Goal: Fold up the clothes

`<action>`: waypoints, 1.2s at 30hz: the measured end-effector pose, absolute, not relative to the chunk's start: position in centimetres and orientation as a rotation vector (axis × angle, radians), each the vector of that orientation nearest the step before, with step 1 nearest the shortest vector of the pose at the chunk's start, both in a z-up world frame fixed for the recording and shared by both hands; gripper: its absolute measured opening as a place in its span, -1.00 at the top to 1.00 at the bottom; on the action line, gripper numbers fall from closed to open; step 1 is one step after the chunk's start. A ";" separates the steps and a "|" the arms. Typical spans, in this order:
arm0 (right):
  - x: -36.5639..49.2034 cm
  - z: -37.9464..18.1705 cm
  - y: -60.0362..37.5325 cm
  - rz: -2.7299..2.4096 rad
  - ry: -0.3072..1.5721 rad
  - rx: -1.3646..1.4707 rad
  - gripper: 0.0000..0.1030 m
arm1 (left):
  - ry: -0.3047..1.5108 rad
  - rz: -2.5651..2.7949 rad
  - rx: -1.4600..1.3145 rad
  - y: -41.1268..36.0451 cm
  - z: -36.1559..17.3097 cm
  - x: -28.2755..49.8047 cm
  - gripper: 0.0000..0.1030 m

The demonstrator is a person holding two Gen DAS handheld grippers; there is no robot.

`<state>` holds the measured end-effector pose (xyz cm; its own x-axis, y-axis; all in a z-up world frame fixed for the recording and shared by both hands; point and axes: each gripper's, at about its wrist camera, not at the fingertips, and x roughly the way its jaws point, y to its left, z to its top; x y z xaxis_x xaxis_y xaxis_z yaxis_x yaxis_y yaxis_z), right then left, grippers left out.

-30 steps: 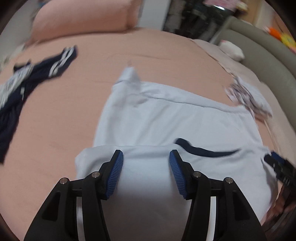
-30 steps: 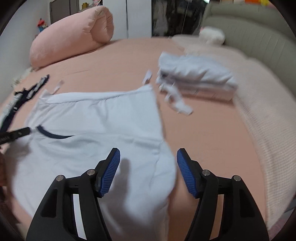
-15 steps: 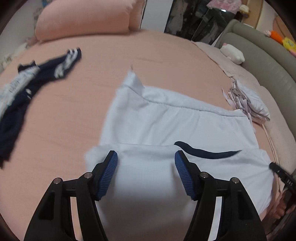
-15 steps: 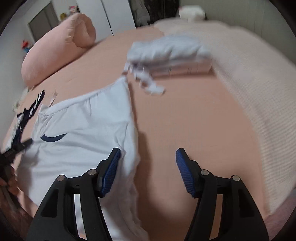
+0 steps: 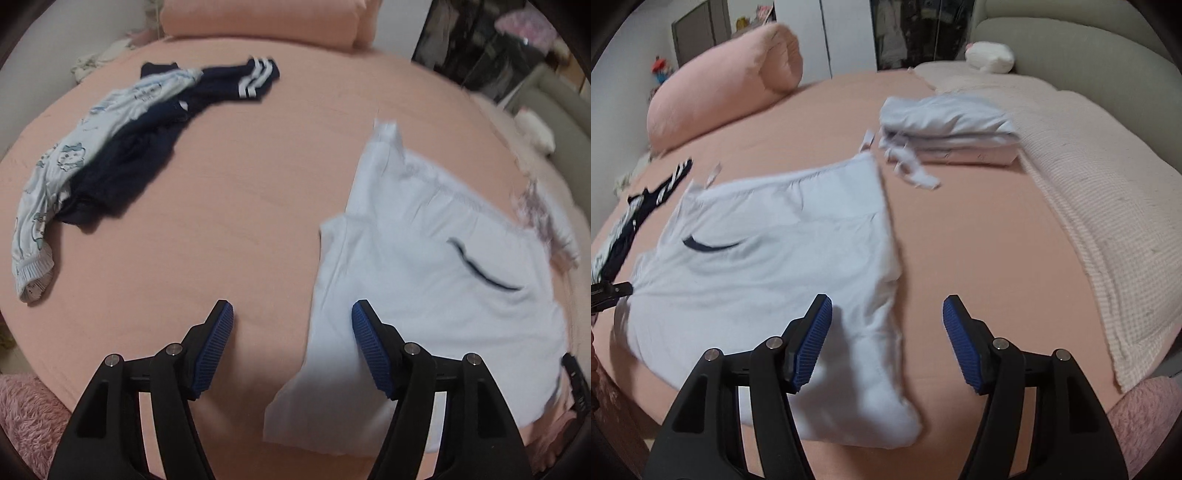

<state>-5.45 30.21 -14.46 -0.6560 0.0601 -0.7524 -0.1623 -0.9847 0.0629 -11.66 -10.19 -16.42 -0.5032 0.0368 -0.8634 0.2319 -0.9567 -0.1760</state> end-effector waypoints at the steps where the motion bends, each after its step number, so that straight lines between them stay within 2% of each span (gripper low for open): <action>1: -5.4 -14.3 30.4 2.743 0.183 -1.233 -0.28 | 0.424 -2.610 1.493 -10.2 -16.3 -11.7 -0.35; 9: -9.4 -13.5 34.1 2.717 0.393 -1.360 -0.28 | 0.355 -2.776 1.554 -8.2 -14.8 -16.6 -0.35; 12: -13.9 -12.8 35.2 2.740 0.356 -1.437 -0.30 | 0.379 -2.809 1.603 -8.0 -14.9 -20.6 -0.35; 15: -19.2 -14.2 35.8 2.744 0.346 -1.565 -0.30 | 0.382 -2.842 1.658 -7.5 -15.4 -25.1 -0.35; 18: -23.6 -16.9 36.6 2.696 0.439 -1.708 -0.30 | 0.335 -2.810 1.755 -6.9 -17.1 -29.6 -0.35; 22: -26.8 -18.5 36.9 2.715 0.521 -1.735 -0.38 | 0.295 -2.821 1.826 -6.2 -18.6 -33.3 -0.35; 27: -28.6 -18.7 34.6 2.721 0.411 -1.782 -0.39 | 0.334 -2.912 1.867 -5.3 -18.8 -35.1 -0.31; 28: -28.8 -18.7 33.8 2.716 0.361 -1.795 -0.24 | 0.302 -2.916 1.852 -5.2 -18.8 -35.2 -0.17; 29: -28.9 -18.6 33.1 2.715 0.317 -1.806 -0.05 | 0.289 -2.906 1.843 -5.3 -18.8 -35.3 0.27; 30: -29.1 -18.6 32.5 2.718 0.282 -1.815 0.35 | 0.294 -2.891 1.840 -5.5 -18.9 -35.6 0.65; 31: -29.3 -18.6 31.9 2.721 0.248 -1.824 0.54 | 0.299 -2.877 1.837 -5.8 -18.9 -35.8 0.68; 33: -29.8 -18.6 31.5 2.729 0.208 -1.807 0.70 | 0.411 -2.841 1.815 -7.0 -18.7 -36.4 0.71; 35: -30.3 -18.6 32.0 2.719 0.226 -1.767 0.73 | 0.455 -2.814 1.763 -8.2 -18.4 -36.8 0.72; 36: -30.4 -18.4 32.3 2.711 0.236 -1.739 0.74 | 0.454 -2.800 1.734 -8.7 -18.2 -37.0 0.79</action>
<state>-30.37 32.32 -18.41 -0.4171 -0.1523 -0.8960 -0.0050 -0.9855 0.1698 -37.05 -8.67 -18.19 -0.4438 0.2949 -0.8462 -0.0124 -0.9463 -0.3232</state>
